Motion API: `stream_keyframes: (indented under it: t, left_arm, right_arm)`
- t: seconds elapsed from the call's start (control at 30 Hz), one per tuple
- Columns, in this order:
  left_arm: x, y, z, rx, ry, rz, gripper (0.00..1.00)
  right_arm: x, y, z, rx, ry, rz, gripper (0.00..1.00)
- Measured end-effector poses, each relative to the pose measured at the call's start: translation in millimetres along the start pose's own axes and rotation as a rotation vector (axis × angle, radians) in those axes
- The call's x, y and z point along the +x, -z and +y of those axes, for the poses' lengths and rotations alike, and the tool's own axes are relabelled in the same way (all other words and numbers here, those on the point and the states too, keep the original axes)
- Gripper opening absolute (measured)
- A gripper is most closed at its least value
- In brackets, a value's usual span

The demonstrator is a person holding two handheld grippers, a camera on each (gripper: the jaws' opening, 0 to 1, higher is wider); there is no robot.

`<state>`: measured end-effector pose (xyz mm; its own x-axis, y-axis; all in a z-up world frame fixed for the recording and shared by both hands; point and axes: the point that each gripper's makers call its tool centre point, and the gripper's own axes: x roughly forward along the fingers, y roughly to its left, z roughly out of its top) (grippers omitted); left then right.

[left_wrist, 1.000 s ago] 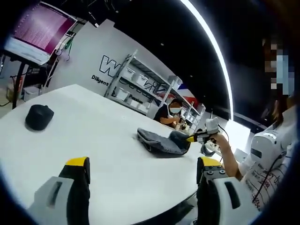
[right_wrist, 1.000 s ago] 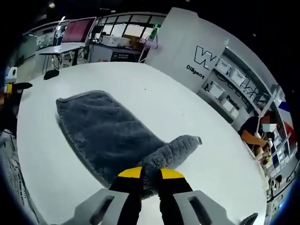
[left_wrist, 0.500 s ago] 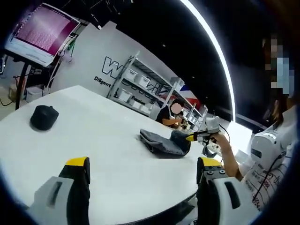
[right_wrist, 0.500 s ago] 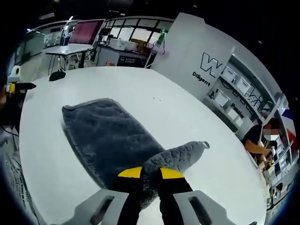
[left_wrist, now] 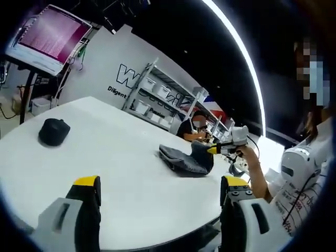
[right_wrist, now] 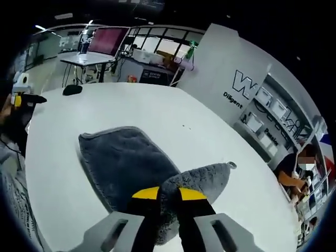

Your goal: Fold the towel on the table until its edges align and the towel forms a compact rectangular stack.

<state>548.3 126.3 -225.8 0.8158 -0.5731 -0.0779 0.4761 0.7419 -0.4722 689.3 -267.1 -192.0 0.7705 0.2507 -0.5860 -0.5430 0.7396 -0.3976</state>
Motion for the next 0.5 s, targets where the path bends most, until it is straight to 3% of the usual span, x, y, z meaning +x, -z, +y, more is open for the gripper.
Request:
stream_keyframes:
  t: [0.5]
  left_arm:
    - [-4,-2.3,4.4,0.0,-0.01,-0.005,0.99]
  right_arm:
    - [8,-25.4,15,-0.02,-0.033,-0.042,0.12]
